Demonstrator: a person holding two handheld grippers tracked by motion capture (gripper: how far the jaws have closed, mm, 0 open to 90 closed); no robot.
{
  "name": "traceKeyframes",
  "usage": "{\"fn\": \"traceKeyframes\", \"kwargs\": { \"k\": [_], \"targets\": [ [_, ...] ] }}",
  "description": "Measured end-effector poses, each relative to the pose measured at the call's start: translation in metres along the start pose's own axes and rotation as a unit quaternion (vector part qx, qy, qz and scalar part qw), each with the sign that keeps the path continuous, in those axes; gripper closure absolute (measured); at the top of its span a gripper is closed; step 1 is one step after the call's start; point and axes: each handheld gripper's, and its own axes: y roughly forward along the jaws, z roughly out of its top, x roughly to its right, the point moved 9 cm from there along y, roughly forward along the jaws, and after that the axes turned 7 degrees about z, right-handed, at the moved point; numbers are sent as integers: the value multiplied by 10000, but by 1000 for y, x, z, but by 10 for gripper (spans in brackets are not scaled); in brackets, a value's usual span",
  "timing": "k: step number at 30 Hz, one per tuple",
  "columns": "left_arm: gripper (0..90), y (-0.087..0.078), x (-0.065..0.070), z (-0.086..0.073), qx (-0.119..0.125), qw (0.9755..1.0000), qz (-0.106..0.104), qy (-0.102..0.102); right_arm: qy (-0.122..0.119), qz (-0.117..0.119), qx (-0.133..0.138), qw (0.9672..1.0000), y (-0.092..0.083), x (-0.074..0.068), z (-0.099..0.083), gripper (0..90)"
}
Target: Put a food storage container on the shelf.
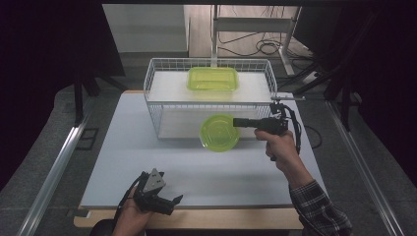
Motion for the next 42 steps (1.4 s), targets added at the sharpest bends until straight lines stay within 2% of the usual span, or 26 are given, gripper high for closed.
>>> {"fn": "traceKeyframes", "kwargs": {
  "k": [7,17,26,31,42],
  "targets": [
    [7,-1,-1,2,95,9999,-21,-70,-106,-18,124,9999,0,-13,21,840],
    [7,-1,0,2,94,9999,-41,-59,-299,-3,338,9990,1,-35,58,840],
    [7,-1,1,1,70,10000,-57,-30,-444,-154,585,9972,7,-49,96,839],
    [7,0,1,1,59,10000,-67,-21,-461,-309,764,9955,9,-48,117,839],
    [8,0,2,0,7,10000,-80,21,-320,-702,1078,9912,19,-28,148,839]
  ]
}}
